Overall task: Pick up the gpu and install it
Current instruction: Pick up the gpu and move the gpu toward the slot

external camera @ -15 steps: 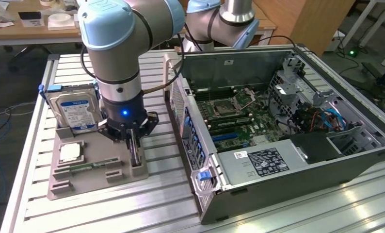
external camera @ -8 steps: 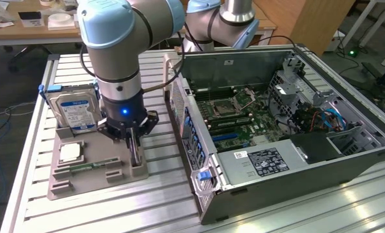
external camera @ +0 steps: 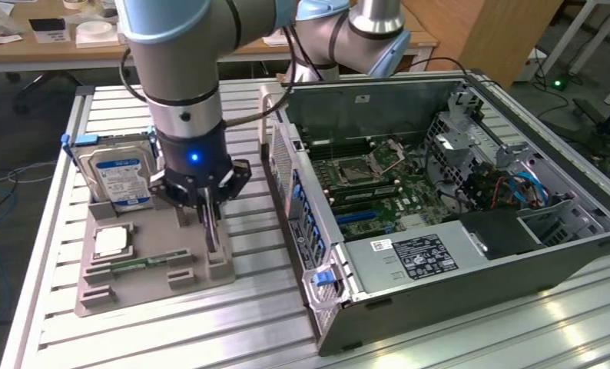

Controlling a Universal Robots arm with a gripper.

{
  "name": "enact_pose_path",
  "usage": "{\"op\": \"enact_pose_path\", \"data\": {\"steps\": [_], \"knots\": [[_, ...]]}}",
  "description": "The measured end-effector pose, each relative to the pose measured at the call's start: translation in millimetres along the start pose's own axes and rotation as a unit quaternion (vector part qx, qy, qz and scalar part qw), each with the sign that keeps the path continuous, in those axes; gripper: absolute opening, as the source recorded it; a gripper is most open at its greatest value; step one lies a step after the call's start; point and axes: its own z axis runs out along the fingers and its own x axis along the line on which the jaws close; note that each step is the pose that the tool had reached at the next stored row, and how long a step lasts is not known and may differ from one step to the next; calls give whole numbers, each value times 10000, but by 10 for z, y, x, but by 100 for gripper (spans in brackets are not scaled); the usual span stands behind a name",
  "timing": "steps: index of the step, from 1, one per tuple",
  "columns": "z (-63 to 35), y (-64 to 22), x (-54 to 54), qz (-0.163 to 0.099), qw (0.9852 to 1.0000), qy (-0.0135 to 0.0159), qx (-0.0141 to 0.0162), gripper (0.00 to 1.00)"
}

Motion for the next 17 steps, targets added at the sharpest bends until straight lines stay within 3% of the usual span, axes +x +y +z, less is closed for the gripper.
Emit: {"op": "enact_pose_path", "data": {"steps": [12,17], "knots": [[-474,3,-17,2,10000,1,-64,28],[-657,4,-23,3,10000,1,-75,28]]}}
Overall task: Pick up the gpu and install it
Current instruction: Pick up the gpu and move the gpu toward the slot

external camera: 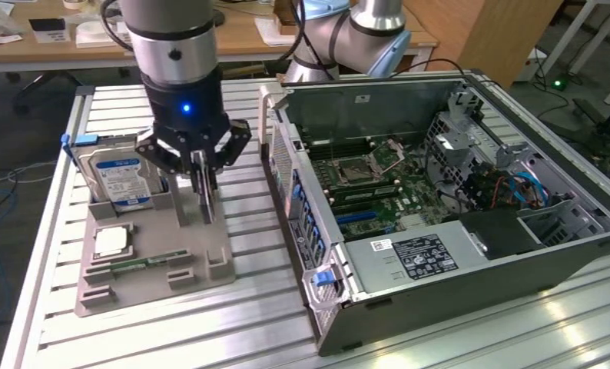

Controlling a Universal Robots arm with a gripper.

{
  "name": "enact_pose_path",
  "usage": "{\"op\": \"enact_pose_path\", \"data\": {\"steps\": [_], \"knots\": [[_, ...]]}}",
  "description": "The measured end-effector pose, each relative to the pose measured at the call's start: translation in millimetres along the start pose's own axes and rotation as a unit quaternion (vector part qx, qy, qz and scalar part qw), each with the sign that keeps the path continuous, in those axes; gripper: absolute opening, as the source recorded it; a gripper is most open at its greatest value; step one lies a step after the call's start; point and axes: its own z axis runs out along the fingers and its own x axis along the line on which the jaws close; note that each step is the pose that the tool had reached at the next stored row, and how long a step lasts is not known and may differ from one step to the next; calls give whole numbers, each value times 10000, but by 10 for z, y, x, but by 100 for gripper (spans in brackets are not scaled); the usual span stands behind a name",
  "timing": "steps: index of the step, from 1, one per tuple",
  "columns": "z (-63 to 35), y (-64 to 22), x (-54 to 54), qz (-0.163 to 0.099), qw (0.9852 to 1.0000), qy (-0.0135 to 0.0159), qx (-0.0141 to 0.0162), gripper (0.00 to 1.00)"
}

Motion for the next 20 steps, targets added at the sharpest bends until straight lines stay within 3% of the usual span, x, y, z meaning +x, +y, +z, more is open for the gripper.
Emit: {"op": "enact_pose_path", "data": {"steps": [6,8,9,12,13,20], "knots": [[-187,4,-7,0,10000,2,-14,28],[-207,4,-8,0,10000,14,-21,28],[-208,3,-9,1,10000,44,-23,28],[-213,4,-10,7,9996,269,-19,28],[-233,4,-10,7,9996,295,-19,28],[-492,10,-20,8,9995,308,-36,28]]}}
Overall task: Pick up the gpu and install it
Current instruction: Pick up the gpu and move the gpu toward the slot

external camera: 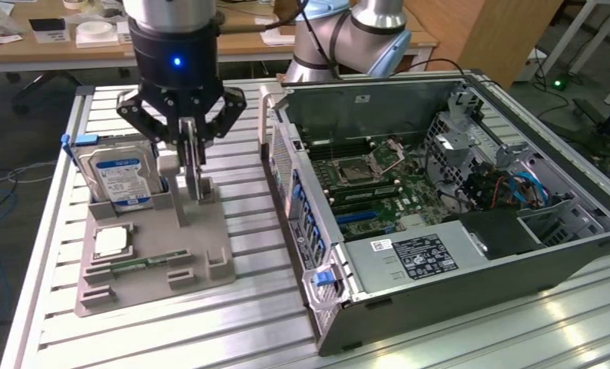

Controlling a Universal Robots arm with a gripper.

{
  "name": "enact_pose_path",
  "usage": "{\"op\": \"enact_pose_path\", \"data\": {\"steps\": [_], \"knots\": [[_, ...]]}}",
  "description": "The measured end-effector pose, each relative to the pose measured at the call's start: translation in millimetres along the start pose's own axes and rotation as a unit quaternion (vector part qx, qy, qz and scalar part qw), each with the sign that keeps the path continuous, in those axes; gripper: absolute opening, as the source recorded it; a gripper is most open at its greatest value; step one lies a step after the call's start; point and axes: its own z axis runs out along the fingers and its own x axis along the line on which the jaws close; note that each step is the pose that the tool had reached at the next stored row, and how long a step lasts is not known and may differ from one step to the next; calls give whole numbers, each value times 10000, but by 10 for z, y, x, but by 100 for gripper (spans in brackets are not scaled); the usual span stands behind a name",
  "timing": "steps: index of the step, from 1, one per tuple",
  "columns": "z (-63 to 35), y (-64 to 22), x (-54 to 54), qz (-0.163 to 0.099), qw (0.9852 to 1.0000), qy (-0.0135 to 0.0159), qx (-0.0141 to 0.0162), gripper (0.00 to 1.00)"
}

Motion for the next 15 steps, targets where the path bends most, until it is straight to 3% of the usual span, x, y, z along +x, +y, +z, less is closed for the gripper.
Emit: {"op": "enact_pose_path", "data": {"steps": [9,15], "knots": [[-400,12,11,0,10000,0,-7,28],[-617,18,16,0,10000,0,-8,28]]}}
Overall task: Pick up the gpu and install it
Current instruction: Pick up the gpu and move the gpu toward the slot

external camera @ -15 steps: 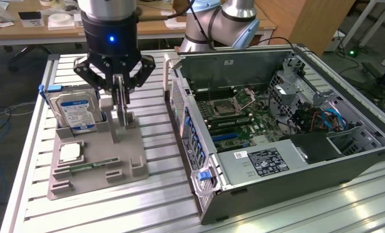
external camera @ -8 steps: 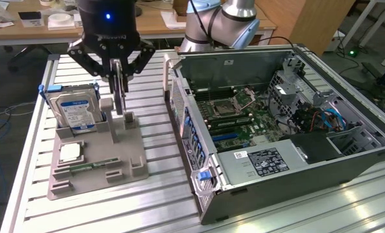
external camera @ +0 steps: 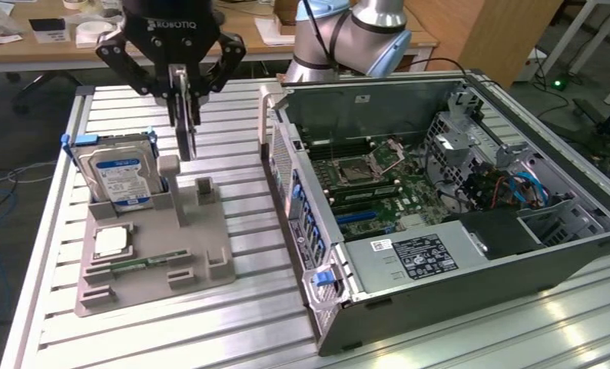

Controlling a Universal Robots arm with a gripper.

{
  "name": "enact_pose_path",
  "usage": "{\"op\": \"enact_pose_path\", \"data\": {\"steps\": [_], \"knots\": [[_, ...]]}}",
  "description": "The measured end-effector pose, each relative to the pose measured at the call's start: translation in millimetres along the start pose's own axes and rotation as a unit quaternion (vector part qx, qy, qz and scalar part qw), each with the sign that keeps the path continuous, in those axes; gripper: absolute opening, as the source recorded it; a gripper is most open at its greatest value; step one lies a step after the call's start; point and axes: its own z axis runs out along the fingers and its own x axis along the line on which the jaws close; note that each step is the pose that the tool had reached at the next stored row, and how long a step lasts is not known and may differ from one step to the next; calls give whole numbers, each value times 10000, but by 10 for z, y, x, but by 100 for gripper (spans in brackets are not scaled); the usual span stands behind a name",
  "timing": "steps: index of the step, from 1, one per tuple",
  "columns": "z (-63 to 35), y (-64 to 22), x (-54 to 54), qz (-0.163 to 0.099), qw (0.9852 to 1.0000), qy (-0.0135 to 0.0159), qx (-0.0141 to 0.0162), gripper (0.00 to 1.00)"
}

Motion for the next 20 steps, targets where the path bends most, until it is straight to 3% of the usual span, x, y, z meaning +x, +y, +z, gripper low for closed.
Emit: {"op": "enact_pose_path", "data": {"steps": [1,3,5,11,20], "knots": [[-14,0,0,0,10000,0,5,28],[-21,0,0,1,10000,-1,56,28],[-22,-1,0,1,10000,-2,78,28],[-21,2,-26,2,10000,-2,81,28],[-13,7,-250,2,10000,-4,80,28]]}}
